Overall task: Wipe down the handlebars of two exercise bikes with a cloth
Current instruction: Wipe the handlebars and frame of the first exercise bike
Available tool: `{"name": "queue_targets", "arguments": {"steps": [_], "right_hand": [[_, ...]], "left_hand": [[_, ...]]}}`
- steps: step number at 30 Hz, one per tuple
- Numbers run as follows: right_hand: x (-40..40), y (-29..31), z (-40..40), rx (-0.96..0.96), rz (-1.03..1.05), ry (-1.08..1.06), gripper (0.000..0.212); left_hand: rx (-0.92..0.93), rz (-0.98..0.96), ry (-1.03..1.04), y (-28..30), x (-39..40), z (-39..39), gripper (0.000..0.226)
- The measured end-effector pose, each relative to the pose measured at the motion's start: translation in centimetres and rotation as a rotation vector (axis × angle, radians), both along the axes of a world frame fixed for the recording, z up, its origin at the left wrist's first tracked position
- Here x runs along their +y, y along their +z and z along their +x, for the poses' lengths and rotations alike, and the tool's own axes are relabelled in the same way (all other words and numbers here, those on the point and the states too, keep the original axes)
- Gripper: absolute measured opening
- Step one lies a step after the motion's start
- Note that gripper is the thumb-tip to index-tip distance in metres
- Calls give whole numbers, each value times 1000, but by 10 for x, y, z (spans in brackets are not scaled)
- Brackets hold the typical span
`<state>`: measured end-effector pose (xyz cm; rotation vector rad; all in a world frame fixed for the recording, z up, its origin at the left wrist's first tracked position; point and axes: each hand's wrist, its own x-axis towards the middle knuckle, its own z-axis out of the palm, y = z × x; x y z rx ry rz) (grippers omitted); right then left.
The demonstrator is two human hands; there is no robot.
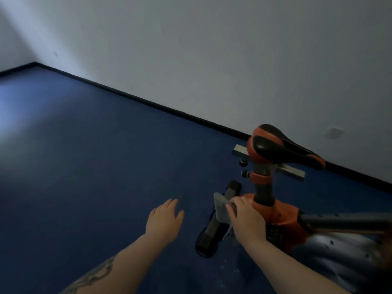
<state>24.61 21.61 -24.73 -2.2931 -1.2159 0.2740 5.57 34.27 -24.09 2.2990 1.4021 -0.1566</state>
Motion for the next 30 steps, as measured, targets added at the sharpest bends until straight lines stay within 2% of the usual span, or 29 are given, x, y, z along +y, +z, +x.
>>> {"name": "queue_targets", "arguments": {"steps": [9, 13, 17, 21, 30], "right_hand": [[156, -6, 14, -28, -72, 38, 15], [226, -8, 20, -37, -84, -84, 16], [285, -4, 32, 20, -53, -234, 17], [326, 3, 55, 25, -55, -358, 17], [401, -6, 160, -8, -102, -612, 17]], "left_hand": [[-4, -60, -27, -7, 146, 25, 57], [13, -83, -156, -12, 229, 46, 56], [104, -60, -305, -8, 316, 70, 56], [129, -47, -402, -2, 384, 116, 55], [30, -72, -662, -8, 459, 274, 55]]}}
